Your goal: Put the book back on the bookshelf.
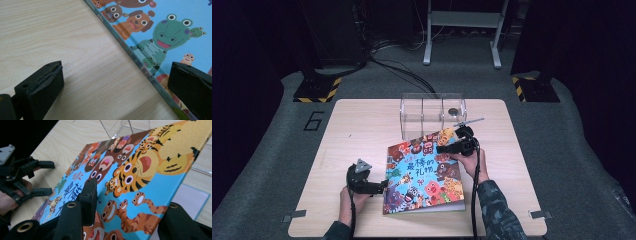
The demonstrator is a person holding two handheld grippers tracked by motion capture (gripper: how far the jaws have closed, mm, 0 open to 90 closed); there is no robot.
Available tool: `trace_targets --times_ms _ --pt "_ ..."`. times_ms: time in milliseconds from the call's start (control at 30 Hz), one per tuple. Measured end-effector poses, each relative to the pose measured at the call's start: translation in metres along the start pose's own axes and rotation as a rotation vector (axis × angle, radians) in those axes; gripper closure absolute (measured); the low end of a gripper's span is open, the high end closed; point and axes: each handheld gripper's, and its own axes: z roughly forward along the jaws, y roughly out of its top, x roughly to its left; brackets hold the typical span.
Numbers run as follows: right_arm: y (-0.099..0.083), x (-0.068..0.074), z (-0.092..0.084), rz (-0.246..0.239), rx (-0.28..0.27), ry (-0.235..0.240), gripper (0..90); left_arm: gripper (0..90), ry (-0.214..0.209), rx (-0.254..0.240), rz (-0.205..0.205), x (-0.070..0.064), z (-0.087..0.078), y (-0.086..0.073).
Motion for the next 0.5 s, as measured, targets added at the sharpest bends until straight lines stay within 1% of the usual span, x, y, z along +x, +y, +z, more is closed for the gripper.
trace_targets --times_ms 33,100,167,267,333,500 --pt "-0.0015 0.0019 -0.0016 -0.024 -0.020 0.009 56.8 0.5 0.000 0.000 0.000 0.0000 0.0000 0.0000" --pt "-0.0027 0.0024 -0.0019 -0.037 -0.026 0.007 56.8 0.4 0.000 0.000 0.000 -0.0001 0.0000 0.0000" --pt "-0.0037 0.0028 -0.0024 -0.035 -0.027 0.005 56.8 0.4 0.000 0.001 0.000 -0.0003 0.0001 0.0000" --pt "-0.0065 0.0015 -0.0025 -0.046 -0.037 0.005 56.8 0.4 0.000 0.000 -0.001 -0.0004 0.0001 0.0000" --pt "-0.0075 0.0013 -0.0025 -0.066 -0.049 0.007 56.8 0.4 0.000 0.000 -0.001 -0.0003 0.0001 0.0000" --pt "-0.0083 0.0038 -0.0044 -0.089 -0.057 -0.003 56.7 0.5 -0.004 0.000 0.002 0.0008 -0.0003 0.0001"
